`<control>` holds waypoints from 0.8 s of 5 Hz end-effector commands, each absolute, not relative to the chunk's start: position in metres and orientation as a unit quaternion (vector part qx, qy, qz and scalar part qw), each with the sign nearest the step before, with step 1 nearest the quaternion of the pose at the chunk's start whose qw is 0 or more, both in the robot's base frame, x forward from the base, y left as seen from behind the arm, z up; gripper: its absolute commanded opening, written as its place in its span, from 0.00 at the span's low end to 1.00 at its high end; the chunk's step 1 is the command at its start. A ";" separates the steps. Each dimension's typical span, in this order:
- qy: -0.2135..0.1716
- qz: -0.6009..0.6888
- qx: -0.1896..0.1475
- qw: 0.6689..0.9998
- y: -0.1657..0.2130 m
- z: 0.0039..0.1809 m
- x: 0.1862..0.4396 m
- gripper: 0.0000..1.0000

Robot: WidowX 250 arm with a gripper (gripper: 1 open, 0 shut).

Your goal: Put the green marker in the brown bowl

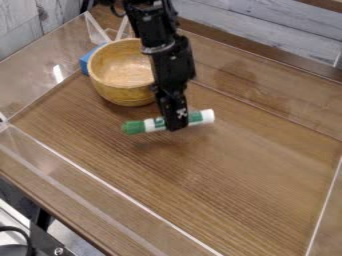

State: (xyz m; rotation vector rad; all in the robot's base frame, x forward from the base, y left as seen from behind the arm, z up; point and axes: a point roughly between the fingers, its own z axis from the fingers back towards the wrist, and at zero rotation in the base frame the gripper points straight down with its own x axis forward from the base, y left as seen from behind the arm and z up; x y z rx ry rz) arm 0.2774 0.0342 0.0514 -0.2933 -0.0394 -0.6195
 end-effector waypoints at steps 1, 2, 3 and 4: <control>-0.048 -0.297 -0.113 0.947 0.047 0.092 0.290 0.00; -0.048 -0.270 -0.100 0.956 0.055 0.112 0.291 0.00; -0.053 -0.224 -0.088 0.969 0.071 0.134 0.293 0.00; -0.057 -0.211 -0.082 0.972 0.090 0.139 0.296 0.00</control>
